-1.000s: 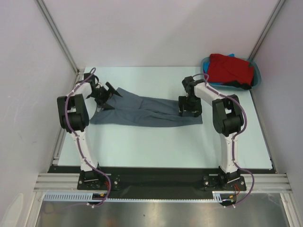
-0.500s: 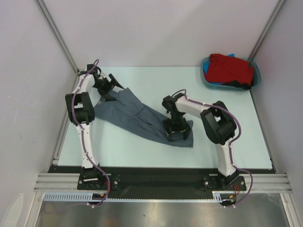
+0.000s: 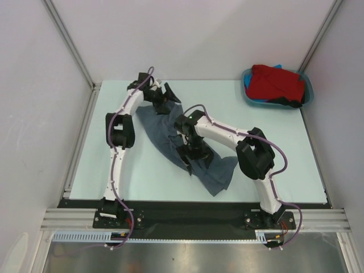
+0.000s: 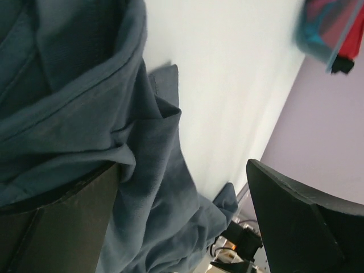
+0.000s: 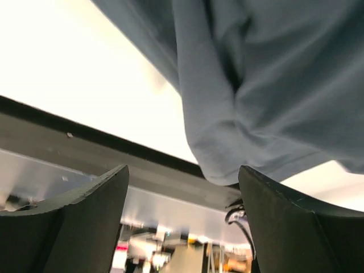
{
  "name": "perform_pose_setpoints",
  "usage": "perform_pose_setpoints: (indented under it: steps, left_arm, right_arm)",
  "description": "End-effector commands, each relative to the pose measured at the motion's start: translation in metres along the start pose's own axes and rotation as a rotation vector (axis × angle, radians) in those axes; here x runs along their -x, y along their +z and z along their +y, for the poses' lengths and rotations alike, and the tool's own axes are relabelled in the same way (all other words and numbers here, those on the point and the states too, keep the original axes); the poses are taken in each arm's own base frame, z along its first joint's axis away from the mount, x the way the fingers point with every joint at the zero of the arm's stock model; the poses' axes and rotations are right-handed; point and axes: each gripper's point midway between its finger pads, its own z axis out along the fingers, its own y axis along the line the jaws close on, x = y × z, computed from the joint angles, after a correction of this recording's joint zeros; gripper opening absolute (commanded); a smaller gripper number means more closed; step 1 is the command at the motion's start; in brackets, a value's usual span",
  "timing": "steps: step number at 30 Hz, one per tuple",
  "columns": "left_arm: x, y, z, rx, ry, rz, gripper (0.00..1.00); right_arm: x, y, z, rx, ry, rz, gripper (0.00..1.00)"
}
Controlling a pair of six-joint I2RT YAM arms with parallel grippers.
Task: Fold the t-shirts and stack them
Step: Fold the tshirt
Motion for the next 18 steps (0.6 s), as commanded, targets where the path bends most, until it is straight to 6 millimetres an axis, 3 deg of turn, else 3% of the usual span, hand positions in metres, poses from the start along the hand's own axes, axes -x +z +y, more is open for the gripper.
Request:
perform_pose_setpoints:
  steps: [1, 6, 9, 14, 15, 16, 18]
  left_arm:
    - [-0.031, 0.038, -0.022, -0.079, 0.033, 0.094, 1.00]
    - [-0.012, 0.022, -0.059, -0.143, 0.111, 0.005, 1.00]
    - [0.000, 0.008, -0.059, -0.093, 0.127, -0.061, 1.00]
    - [0.028, -0.049, -0.080, -0.040, 0.222, -0.224, 1.00]
    - [0.033, -0.058, -0.075, -0.024, 0.225, -0.248, 1.00]
    - [0.038, -0.082, -0.092, -0.014, 0.253, -0.310, 1.00]
    - [0.040, -0.103, -0.096, 0.019, 0.278, -0.359, 1.00]
  right_arm:
    - [0.002, -0.024, -0.013, -0.073, 0.023, -0.025, 0.85]
    - [0.024, -0.043, -0.036, -0.098, 0.076, -0.110, 0.86]
    - [0.033, -0.052, -0.060, -0.109, 0.129, -0.142, 0.86]
    - [0.059, -0.077, -0.102, -0.117, 0.244, -0.238, 0.87]
    - [0.064, -0.081, -0.113, -0.103, 0.278, -0.253, 0.86]
    - [0.069, -0.084, -0.115, -0.087, 0.287, -0.268, 0.87]
    - [0.076, -0.085, -0.118, -0.056, 0.300, -0.288, 0.87]
